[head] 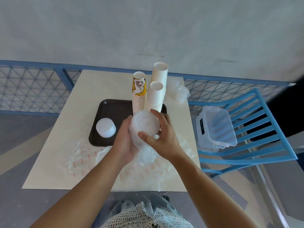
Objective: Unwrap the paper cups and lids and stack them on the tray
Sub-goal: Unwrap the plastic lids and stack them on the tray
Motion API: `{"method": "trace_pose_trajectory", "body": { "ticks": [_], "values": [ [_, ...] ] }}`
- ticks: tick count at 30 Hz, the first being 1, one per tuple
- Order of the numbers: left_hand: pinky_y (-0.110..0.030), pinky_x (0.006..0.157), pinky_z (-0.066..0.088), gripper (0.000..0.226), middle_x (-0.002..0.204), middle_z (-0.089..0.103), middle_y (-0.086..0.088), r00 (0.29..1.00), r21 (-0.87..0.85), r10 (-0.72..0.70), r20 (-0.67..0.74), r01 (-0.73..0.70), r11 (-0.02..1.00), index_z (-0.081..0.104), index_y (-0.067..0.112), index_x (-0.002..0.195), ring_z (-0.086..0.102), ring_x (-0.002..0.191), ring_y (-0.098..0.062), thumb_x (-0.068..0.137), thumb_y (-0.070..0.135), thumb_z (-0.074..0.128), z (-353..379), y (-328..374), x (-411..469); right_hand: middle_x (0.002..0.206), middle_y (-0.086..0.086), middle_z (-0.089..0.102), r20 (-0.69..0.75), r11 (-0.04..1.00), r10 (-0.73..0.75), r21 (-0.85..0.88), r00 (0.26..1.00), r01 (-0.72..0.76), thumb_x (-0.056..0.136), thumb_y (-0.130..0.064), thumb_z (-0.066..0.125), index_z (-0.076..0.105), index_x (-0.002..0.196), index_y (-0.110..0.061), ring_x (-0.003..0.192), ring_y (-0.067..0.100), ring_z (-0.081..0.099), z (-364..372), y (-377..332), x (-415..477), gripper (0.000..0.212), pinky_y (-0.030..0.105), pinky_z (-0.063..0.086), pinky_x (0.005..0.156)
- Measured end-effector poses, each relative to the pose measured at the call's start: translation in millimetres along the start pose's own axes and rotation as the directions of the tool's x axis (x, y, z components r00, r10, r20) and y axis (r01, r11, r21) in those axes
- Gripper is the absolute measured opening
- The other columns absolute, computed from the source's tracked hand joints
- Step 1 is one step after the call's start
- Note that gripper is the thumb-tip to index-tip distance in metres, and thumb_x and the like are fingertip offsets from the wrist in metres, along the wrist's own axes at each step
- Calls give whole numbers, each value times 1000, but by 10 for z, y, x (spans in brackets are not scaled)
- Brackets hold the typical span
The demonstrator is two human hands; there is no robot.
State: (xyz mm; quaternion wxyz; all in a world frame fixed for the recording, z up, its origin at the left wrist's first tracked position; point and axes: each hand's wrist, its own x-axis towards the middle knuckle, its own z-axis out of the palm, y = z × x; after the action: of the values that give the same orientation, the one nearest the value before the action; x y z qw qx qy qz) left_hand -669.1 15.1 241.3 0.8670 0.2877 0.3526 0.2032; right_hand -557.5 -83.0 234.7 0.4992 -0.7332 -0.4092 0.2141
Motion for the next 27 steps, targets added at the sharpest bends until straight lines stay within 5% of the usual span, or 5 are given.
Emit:
{"method": "trace_pose_trajectory", "body": {
  "ticks": [3,9,14,21,27],
  "values": [
    [-44,83,62,55,134,69,-16,998,-61,-55,21,57,997,61,18,142,68,123,-33,104,55,45,69,-30,-20,141,-13,42,59,993,-14,-119,998,20,74,-65,81,40,145,-40,122,2,47,-141,-10,60,86,22,52,95],
    [-40,88,56,41,115,73,-10,996,-147,-82,-36,76,986,70,18,126,72,101,-25,99,46,55,198,-129,-3,134,-4,44,116,943,-92,-307,989,124,70,-57,88,45,143,-21,121,20,45,-289,-39,159,92,35,50,97],
    [-44,114,41,51,125,71,-10,993,-193,-87,-75,72,979,66,20,136,62,121,-28,95,49,61,227,-184,13,139,1,38,236,927,-137,-312,962,209,76,-45,85,35,153,-18,125,27,41,-354,-59,185,96,40,46,101],
    [-37,82,56,46,116,73,-9,992,-153,-26,-121,8,988,71,23,125,71,101,-23,97,55,54,169,-179,-64,134,-2,37,329,875,-114,-413,937,251,80,-58,76,33,154,-24,121,22,34,-279,-213,240,92,36,45,96],
    [-35,75,60,50,117,74,-9,986,-139,-42,-162,19,990,70,23,130,72,102,-24,96,57,55,-104,-39,-81,126,-2,43,286,871,-154,-414,946,266,76,-62,77,42,145,-21,113,22,42,60,-290,282,87,44,53,95]
  ]
}}
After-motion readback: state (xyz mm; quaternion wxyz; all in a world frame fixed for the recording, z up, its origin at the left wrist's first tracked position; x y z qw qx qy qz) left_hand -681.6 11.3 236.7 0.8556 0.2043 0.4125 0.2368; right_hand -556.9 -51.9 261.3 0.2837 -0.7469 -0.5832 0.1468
